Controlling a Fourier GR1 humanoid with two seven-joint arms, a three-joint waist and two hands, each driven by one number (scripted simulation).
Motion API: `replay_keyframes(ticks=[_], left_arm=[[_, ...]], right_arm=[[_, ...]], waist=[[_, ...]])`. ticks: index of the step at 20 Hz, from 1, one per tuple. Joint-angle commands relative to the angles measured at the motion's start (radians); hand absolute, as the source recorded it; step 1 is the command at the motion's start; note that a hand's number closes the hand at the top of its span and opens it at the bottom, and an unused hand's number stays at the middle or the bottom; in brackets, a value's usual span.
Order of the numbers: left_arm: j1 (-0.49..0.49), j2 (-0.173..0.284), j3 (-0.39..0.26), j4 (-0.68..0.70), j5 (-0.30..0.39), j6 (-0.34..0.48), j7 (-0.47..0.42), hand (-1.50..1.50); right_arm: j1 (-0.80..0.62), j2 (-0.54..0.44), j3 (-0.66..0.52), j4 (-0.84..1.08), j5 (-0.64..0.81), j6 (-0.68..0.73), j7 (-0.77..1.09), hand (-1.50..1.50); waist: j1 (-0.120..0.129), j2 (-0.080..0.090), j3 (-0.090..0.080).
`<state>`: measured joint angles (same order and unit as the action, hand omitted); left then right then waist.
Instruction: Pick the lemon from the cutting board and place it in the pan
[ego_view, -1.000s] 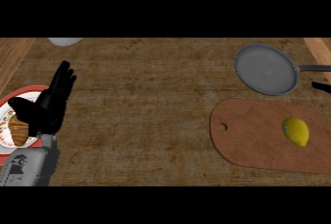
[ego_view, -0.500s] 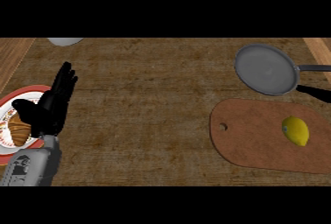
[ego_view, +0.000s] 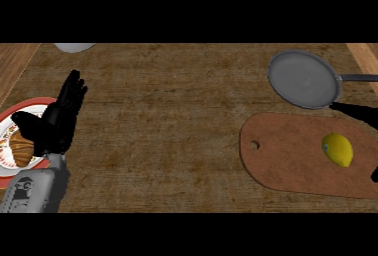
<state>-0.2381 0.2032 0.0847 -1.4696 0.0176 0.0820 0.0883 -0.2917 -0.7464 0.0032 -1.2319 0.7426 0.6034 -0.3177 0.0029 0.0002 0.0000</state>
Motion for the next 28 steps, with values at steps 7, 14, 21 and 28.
replay_keyframes(ticks=[7,14,21,28], left_arm=[[-0.033,-0.010,0.031,0.081,0.005,-0.033,-0.050,0.00],[-0.090,-0.019,0.050,0.161,-0.011,-0.015,-0.079,0.00],[-0.015,-0.007,0.014,-0.062,-0.018,-0.019,0.081,0.00],[-0.007,-0.061,-0.012,-0.011,-0.056,0.002,-0.001,0.00]], right_arm=[[-0.012,0.083,0.019,0.068,0.130,-0.047,-0.022,-1.50],[-0.068,0.125,0.035,0.197,0.212,-0.071,-0.044,-1.50],[-0.048,0.142,0.075,0.178,0.224,-0.037,-0.146,1.50],[-0.056,0.122,0.059,0.254,0.303,-0.136,-0.252,1.50]], waist=[[-0.003,0.001,0.000],[-0.002,0.002,0.000],[0.004,0.000,0.001],[-0.001,0.000,0.000]])
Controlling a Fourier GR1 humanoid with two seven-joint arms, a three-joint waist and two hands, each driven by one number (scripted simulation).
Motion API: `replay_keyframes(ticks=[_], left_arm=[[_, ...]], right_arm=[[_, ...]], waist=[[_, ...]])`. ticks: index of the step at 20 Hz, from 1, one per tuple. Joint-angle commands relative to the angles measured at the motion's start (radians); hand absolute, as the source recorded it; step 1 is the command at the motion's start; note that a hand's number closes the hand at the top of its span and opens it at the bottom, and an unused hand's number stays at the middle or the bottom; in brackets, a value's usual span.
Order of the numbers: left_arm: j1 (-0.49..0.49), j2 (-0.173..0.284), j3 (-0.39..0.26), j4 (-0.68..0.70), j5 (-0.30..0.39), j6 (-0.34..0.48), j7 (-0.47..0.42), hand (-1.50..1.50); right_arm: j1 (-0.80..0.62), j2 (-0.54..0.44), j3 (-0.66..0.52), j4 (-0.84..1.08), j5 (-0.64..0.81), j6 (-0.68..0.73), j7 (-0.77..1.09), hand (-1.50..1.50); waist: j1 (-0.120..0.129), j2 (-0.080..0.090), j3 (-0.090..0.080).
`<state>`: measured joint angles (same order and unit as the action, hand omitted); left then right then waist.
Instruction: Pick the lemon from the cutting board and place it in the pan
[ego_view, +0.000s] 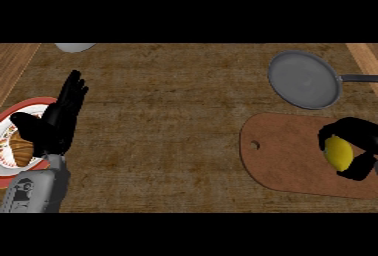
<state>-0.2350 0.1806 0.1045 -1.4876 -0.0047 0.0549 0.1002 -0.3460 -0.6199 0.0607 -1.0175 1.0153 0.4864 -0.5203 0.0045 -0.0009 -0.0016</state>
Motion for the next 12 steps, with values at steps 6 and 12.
replay_keyframes(ticks=[6,12], left_arm=[[0.024,-0.011,0.003,-0.005,-0.005,0.006,-0.004,0.00],[0.002,0.011,0.013,0.000,-0.013,0.002,-0.003,0.00]], right_arm=[[0.109,0.270,0.147,-0.309,0.063,0.023,0.226,1.50],[0.216,0.509,0.285,-0.568,0.152,0.034,0.508,1.50]], waist=[[-0.015,-0.006,0.000],[-0.025,-0.008,0.000]])
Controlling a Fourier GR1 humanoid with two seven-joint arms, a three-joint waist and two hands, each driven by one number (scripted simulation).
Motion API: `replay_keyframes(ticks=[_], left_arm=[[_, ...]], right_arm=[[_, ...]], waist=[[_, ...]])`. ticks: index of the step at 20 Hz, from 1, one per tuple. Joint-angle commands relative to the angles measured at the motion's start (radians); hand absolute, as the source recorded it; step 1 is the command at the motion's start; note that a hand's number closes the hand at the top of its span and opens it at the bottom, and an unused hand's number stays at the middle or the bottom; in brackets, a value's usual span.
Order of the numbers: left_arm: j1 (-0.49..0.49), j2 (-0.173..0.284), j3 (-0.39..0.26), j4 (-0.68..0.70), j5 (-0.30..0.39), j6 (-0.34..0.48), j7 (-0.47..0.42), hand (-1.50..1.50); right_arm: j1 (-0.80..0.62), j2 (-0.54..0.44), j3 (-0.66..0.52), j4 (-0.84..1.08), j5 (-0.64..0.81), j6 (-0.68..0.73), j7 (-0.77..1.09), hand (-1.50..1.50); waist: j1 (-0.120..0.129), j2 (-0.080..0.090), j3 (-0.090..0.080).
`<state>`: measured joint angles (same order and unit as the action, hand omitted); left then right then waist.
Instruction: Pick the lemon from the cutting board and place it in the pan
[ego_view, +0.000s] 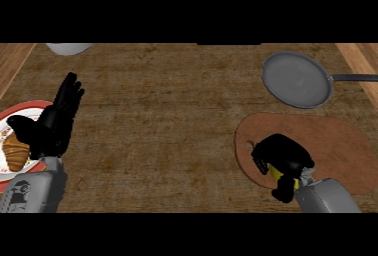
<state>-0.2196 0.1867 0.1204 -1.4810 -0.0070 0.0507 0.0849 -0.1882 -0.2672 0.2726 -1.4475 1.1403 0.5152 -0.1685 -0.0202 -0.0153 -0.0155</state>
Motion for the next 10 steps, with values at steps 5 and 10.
replay_keyframes(ticks=[5,10], left_arm=[[0.015,0.010,0.016,-0.019,0.011,-0.002,0.016,0.00],[0.027,0.012,0.015,-0.020,0.013,-0.019,-0.003,0.00]], right_arm=[[0.108,0.150,0.018,-0.359,0.025,-0.222,0.126,1.50],[0.156,0.204,-0.030,-0.515,-0.036,-0.218,0.178,1.50]], waist=[[-0.004,0.005,0.015],[0.013,0.013,0.016]])
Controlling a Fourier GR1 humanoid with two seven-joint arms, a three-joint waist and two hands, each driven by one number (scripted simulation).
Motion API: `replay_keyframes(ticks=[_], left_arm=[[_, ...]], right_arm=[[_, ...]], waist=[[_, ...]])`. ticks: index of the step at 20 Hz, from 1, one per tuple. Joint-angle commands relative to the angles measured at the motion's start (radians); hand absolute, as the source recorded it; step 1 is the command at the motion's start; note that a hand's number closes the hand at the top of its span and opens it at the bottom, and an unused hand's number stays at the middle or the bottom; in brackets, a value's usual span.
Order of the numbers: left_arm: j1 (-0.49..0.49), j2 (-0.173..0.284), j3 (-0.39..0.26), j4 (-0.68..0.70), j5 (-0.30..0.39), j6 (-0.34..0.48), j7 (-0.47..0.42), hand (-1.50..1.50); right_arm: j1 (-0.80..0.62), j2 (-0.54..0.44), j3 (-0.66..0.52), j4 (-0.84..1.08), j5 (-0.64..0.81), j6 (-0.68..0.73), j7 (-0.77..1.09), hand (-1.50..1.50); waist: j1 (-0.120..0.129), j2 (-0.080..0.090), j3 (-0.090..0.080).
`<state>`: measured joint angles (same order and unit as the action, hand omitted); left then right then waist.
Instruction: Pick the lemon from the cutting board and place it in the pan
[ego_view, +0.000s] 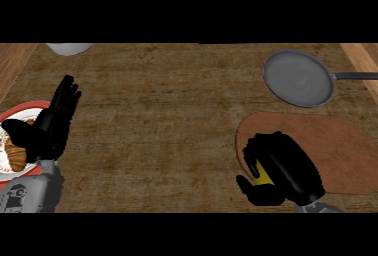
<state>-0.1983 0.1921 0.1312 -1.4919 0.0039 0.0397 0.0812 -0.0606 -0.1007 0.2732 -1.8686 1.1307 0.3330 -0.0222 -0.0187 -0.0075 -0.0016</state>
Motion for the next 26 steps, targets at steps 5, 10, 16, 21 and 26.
replay_keyframes(ticks=[5,10,16,21,26], left_arm=[[0.008,-0.028,-0.026,-0.015,-0.025,0.018,-0.012,0.00],[-0.029,-0.024,-0.019,0.013,-0.008,0.002,0.002,0.00],[-0.058,0.008,-0.009,-0.002,-0.002,-0.021,0.030,0.00],[-0.047,-0.046,-0.033,0.067,-0.028,0.007,-0.061,0.00],[-0.070,-0.038,-0.046,0.022,-0.014,-0.015,-0.009,0.00]], right_arm=[[-0.163,0.050,-0.244,-0.106,-0.163,0.056,0.086,1.50],[-0.246,0.098,-0.446,0.018,-0.399,0.063,0.098,1.50],[-0.494,-0.096,-0.635,0.413,-0.395,-0.068,-0.020,1.50],[-0.573,-0.245,-0.698,0.774,-0.347,-0.207,-0.230,1.50],[-0.667,-0.332,-0.707,1.038,-0.234,-0.413,-0.320,1.50]], waist=[[0.021,0.008,0.002],[0.022,0.011,0.002],[0.038,0.013,0.003],[0.049,0.025,0.003],[0.087,0.035,0.005]])
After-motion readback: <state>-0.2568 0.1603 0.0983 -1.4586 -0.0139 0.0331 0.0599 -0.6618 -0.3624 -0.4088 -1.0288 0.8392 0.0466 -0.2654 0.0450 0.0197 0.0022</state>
